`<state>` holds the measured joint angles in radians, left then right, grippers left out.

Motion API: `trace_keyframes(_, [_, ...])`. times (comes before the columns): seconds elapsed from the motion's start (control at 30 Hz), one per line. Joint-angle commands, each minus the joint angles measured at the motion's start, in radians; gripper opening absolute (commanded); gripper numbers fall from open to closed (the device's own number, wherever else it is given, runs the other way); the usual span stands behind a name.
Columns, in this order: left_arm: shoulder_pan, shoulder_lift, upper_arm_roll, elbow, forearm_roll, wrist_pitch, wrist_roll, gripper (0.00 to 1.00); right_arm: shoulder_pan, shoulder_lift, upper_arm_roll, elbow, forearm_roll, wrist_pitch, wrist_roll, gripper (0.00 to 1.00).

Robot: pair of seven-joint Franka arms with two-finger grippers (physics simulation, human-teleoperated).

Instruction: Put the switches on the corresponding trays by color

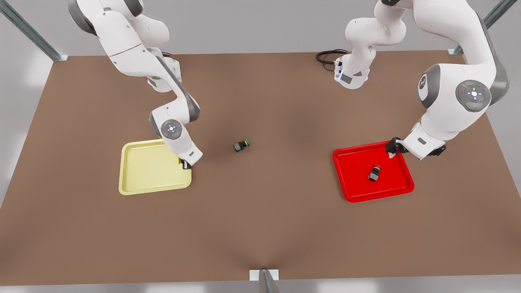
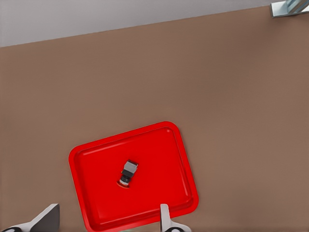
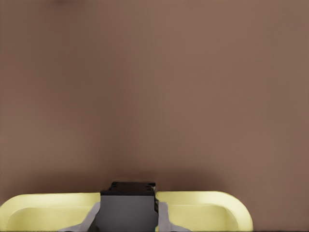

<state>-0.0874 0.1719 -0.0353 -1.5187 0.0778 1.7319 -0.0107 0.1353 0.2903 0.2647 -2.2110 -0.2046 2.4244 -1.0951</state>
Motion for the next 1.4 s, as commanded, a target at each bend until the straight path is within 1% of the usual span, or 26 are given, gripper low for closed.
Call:
trace_keyframes(0.0, [0.000, 0.000, 0.000, 0.000, 0.000, 0.000, 0.000, 1.00, -0.002, -0.005, -0.005, -0.012, -0.002, 0.002, 0.001, 0.51])
trace_keyframes(0.07, [0.000, 0.000, 0.000, 0.000, 0.000, 0.000, -0.002, 1.00, -0.037, -0.026, -0.018, -0.062, -0.002, 0.031, -0.025, 0.51])
trace_keyframes(0.1, [0.000, 0.001, 0.000, 0.000, 0.000, 0.000, -0.002, 1.00, -0.043, -0.026, -0.045, -0.090, -0.002, 0.065, -0.058, 0.51])
trace_keyframes(0.2, [0.002, 0.001, 0.000, 0.000, 0.000, 0.000, -0.002, 1.00, -0.069, -0.039, -0.128, -0.121, -0.002, 0.087, -0.197, 0.51])
trace_keyframes(0.33, [0.000, 0.001, 0.000, 0.000, 0.000, -0.002, -0.003, 1.00, -0.069, -0.042, -0.139, -0.121, -0.002, 0.087, -0.206, 0.54])
trace_keyframes(0.37, [0.000, 0.000, 0.000, 0.000, 0.000, -0.002, -0.003, 1.00, -0.069, -0.042, -0.139, -0.121, -0.002, 0.087, -0.206, 0.58])
trace_keyframes(0.4, [0.000, -0.002, 0.000, 0.000, 0.000, -0.002, -0.003, 1.00, -0.069, -0.040, -0.139, -0.121, -0.001, 0.087, -0.204, 0.76])
trace_keyframes(0.43, [0.000, -0.003, 0.000, 0.000, 0.000, -0.002, -0.003, 1.00, -0.069, -0.040, -0.139, -0.121, -0.001, 0.087, -0.204, 0.81])
trace_keyframes(0.47, [0.000, -0.008, 0.000, 0.002, 0.000, -0.006, -0.002, 1.00, -0.071, -0.040, -0.140, -0.121, -0.001, 0.087, -0.206, 0.82])
trace_keyframes(0.53, [0.000, -0.008, 0.000, 0.000, 0.000, -0.009, -0.002, 1.00, -0.071, -0.040, -0.144, -0.121, -0.001, 0.085, -0.206, 0.92])
trace_keyframes(0.6, [0.000, -0.008, 0.000, 0.000, 0.000, -0.009, -0.002, 1.00, -0.071, -0.042, -0.144, -0.121, -0.001, 0.084, -0.220, 0.97])
trace_keyframes(0.7, [0.000, -0.008, 0.000, 0.000, 0.000, -0.009, -0.003, 1.00, -0.072, -0.042, -0.151, -0.119, -0.001, 0.084, -0.233, 1.00])
trace_keyframes(0.9, [0.002, -0.015, 0.000, 0.000, 0.000, -0.021, -0.003, 1.00, -0.079, -0.045, -0.159, -0.118, -0.001, 0.081, -0.256, 1.00])
trace_keyframes(1.0, [0.002, -0.020, 0.000, 0.000, 0.000, -0.021, -0.003, 1.00, -0.082, -0.082, -0.159, -0.113, -0.001, 0.067, -0.281, 1.00])
trace_keyframes(1.03, [0.002, -0.020, 0.000, 0.000, 0.000, -0.021, -0.003, 1.00, -0.088, -0.102, -0.159, -0.098, -0.001, 0.030, -0.284, 1.00])
trace_keyframes(1.1, [0.002, -0.020, 0.000, 0.000, 0.000, -0.021, -0.003, 1.00, -0.088, -0.149, -0.159, -0.018, 0.014, -0.105, -0.278, 1.00])
trace_keyframes(1.13, [0.002, -0.020, 0.000, 0.000, 0.000, -0.021, -0.003, 1.00, -0.088, -0.168, -0.160, 0.036, 0.040, -0.169, -0.267, 1.00])
trace_keyframes(1.17, [0.002, -0.020, 0.000, 0.000, 0.000, -0.021, -0.003, 1.00, -0.091, -0.180, -0.171, 0.092, 0.125, -0.261, -0.252, 1.00])
trace_keyframes(1.2, [0.002, -0.020, 0.000, 0.000, 0.000, -0.021, -0.003, 1.00, -0.097, -0.189, -0.189, 0.195, 0.146, -0.373, -0.128, 1.00])
trace_keyframes(1.23, [0.002, -0.020, -0.002, 0.000, 0.000, -0.021, -0.003, 1.00, -0.099, -0.206, -0.190, 0.313, 0.146, -0.519, 0.101, 1.00])
trace_keyframes(1.27, [0.002, -0.020, 0.000, 0.000, 0.000, -0.021, -0.005, 1.00, -0.097, -0.214, -0.190, 0.385, 0.140, -0.608, 0.351, 1.00])
trace_keyframes(1.33, [0.002, -0.020, -0.002, 0.002, 0.000, -0.028, -0.005, 1.00, -0.108, -0.220, -0.191, 0.471, 0.129, -0.699, 0.730, 1.00])
trace_keyframes(1.37, [0.002, -0.020, -0.002, 0.002, 0.000, -0.028, -0.005, 1.00, -0.146, -0.207, -0.193, 0.562, 0.133, -0.772, 0.903, 1.00])
